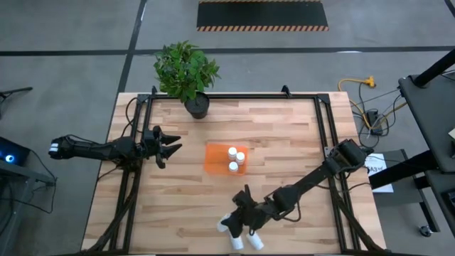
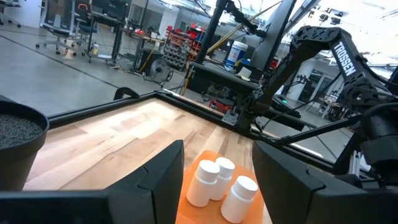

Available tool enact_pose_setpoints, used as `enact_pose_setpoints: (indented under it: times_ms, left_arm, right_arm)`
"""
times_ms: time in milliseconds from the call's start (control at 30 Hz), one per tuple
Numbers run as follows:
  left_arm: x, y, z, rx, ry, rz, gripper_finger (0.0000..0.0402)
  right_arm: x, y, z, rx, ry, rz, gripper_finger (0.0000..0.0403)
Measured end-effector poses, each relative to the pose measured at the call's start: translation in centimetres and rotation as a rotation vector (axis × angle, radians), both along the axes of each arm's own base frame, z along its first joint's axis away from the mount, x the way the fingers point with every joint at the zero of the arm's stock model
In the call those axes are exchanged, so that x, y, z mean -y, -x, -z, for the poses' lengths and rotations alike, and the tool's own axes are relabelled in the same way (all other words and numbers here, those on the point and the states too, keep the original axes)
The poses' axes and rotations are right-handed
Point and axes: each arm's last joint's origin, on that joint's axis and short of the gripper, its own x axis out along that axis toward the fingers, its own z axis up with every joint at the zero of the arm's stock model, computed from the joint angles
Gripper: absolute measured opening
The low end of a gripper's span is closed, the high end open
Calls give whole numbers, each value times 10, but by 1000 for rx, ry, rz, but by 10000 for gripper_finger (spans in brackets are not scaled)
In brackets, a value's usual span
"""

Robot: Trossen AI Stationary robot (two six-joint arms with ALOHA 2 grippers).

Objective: Pick and place pill bottles into a basket
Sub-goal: Adjust the white pill bottles on the table

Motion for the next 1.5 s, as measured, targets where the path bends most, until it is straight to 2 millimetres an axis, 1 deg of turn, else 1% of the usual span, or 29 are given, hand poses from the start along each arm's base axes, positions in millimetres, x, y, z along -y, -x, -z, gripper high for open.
enact_pose_setpoints:
  times_ms: [167,333,500,567,633,767,867,1100,1267,1500]
  left_arm:
    - [0,0,0,0,0,0,173]
    - [0,0,0,0,0,0,173]
    - [0,0,0,0,0,0,173]
    - [0,0,0,0,0,0,173]
    - [0,0,0,0,0,0,173]
    - [0,0,0,0,0,0,173]
    - [0,0,0,0,0,0,173]
    - [0,0,0,0,0,0,173]
    - [0,0,0,0,0,0,173]
    - [0,0,0,0,0,0,173]
  right_arm:
    - [-10,14,11,-20,-32,32,158]
    - [-23,34,28,27,-68,20,158]
    - [-36,73,54,129,-149,26,158]
    - [-37,92,66,153,-181,24,158]
    - [-38,110,74,184,-210,34,158]
    - [-34,141,88,239,-242,26,158]
    - [-26,156,93,269,-247,26,157]
    - [-4,171,97,297,-235,88,157]
    - [12,174,98,300,-212,115,157]
    - [26,173,95,298,-205,147,157]
